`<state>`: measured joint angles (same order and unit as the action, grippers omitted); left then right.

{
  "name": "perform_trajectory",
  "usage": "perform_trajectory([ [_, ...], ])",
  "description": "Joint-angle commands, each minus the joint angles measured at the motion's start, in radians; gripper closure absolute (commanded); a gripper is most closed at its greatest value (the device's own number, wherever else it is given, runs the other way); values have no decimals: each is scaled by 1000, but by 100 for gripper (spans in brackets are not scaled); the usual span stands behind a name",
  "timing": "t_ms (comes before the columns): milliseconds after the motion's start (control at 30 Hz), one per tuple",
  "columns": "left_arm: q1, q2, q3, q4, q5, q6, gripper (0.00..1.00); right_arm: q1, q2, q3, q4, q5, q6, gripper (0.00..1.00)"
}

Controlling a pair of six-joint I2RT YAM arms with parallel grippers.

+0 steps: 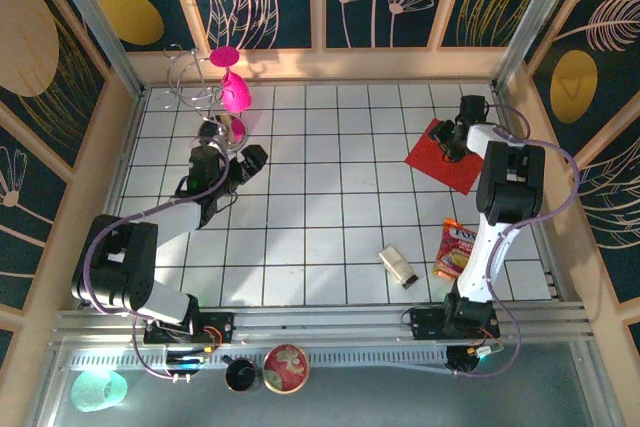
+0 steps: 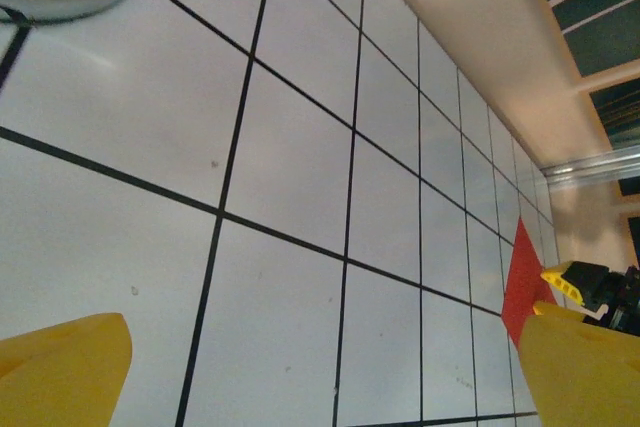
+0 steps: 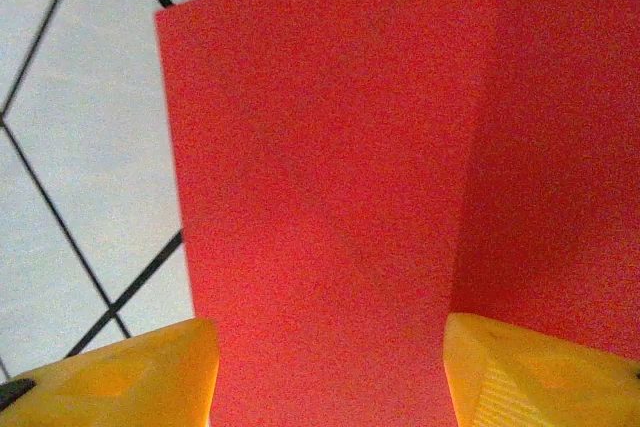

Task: Fold a paper plane with a square sheet of paper (pick it up from the middle)
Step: Move the square sheet of paper to the center of the table.

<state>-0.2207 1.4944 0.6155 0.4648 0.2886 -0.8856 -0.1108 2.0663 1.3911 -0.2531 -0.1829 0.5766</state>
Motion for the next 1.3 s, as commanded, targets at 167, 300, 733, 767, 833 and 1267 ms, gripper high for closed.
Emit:
perform_trajectory([
  [167, -27, 39, 56, -11, 15, -19, 1, 2, 39, 18, -71, -1, -29, 39],
  [300, -26, 52, 61, -21, 3, -24, 1, 40, 50, -1, -75, -16, -29, 39],
  [733, -27, 77, 64, -21, -19, -25, 1, 376, 90, 14, -107, -135, -4, 39],
  [767, -27, 79, 63, -17, -19, -24, 1, 412, 91, 10, -97, -147, 15, 39],
  [833, -26, 81, 63, -17, -20, -24, 1, 494, 91, -7, -62, -169, 74, 40],
  [1267, -27, 27, 61, -94, -90, -8, 1, 689, -116, -134, 230, -271, 367, 44],
])
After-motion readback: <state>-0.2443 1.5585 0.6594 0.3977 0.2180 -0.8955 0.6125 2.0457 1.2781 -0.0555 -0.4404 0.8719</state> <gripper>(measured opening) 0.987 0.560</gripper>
